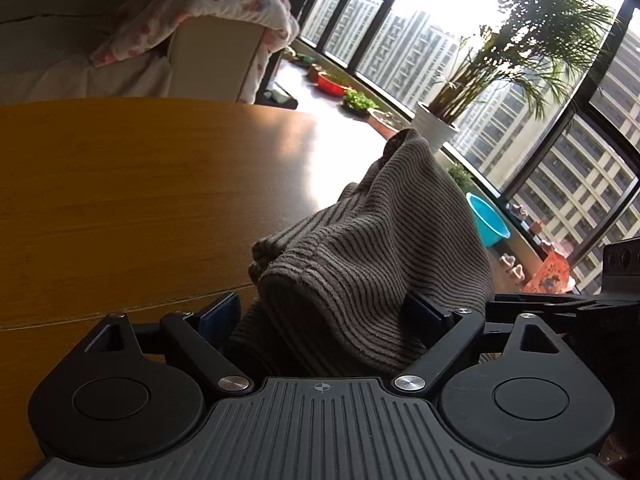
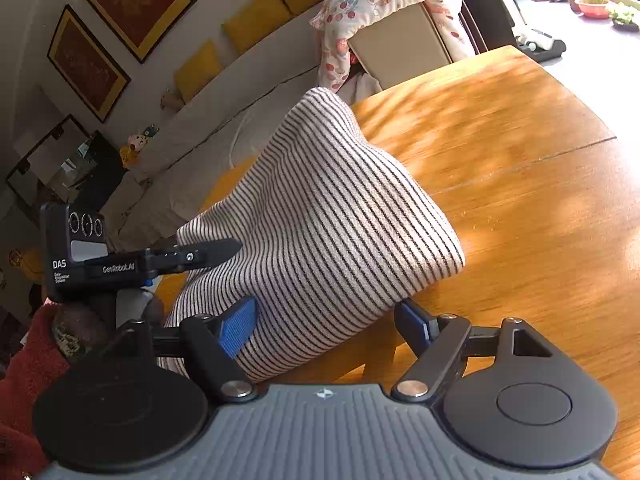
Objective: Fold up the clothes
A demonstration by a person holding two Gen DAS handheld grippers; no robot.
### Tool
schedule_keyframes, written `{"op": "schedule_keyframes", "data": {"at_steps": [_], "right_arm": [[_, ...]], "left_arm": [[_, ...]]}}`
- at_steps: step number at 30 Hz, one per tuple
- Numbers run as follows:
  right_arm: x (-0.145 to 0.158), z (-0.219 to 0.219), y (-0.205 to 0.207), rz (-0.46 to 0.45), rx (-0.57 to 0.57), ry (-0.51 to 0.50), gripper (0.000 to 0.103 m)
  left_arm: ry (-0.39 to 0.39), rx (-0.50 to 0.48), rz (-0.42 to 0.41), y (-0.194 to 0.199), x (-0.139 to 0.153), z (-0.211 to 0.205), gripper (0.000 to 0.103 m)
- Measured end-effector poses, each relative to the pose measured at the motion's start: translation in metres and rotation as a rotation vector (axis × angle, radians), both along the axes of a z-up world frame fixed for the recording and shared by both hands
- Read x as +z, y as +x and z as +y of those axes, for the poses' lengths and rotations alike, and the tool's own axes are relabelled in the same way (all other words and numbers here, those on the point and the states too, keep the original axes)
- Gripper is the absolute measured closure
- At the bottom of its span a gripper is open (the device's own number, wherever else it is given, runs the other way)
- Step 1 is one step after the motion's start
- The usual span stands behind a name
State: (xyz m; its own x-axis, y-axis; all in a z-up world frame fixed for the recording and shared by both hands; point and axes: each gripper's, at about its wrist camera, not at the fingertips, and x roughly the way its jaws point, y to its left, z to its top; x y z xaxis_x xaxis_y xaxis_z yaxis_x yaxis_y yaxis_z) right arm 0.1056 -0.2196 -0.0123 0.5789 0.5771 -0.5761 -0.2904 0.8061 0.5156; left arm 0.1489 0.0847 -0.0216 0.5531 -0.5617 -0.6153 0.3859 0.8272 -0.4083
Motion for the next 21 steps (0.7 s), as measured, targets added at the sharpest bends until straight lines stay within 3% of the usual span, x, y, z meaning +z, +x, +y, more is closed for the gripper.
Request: {"op": "schedule_keyframes", "data": {"at_steps": [4,8,12,15,17,21], "right_arm": [[0.011,0.009,0.018,-0.058,-0.04,-0.069,0.025],[0.019,0.027,0.031,-0.152,-0.079,-0.191,0.02],[0.022,0.025,0.033,-0.16,-0.093,-0.198,0.015],[0.02,0.006,0.02,-0.147,-0.096,-0.163,0.009],[0.017,-0.005,0.008,-0.121,-0.077,-0.113,0.008],[0.001,-0.004,-0.013,-0.057,-0.022,-0.034,0.003]], "left_arm": [[-0.014,-0.016,-0.009,-0.023,0.005,-0.003,0.016],[-0.029,-0.139,-0.019,-0.047,0.012,-0.021,0.014],[-0.061,-0.205,-0.052,-0.063,0.026,-0.025,0.01],[-0.15,-0.152,-0.081,-0.063,0.041,-0.008,0.006],[-0.166,-0.094,-0.1,-0.057,0.046,-0.002,0.004],[-0.168,0.0,-0.044,-0.031,0.035,-0.007,0.004]]}}
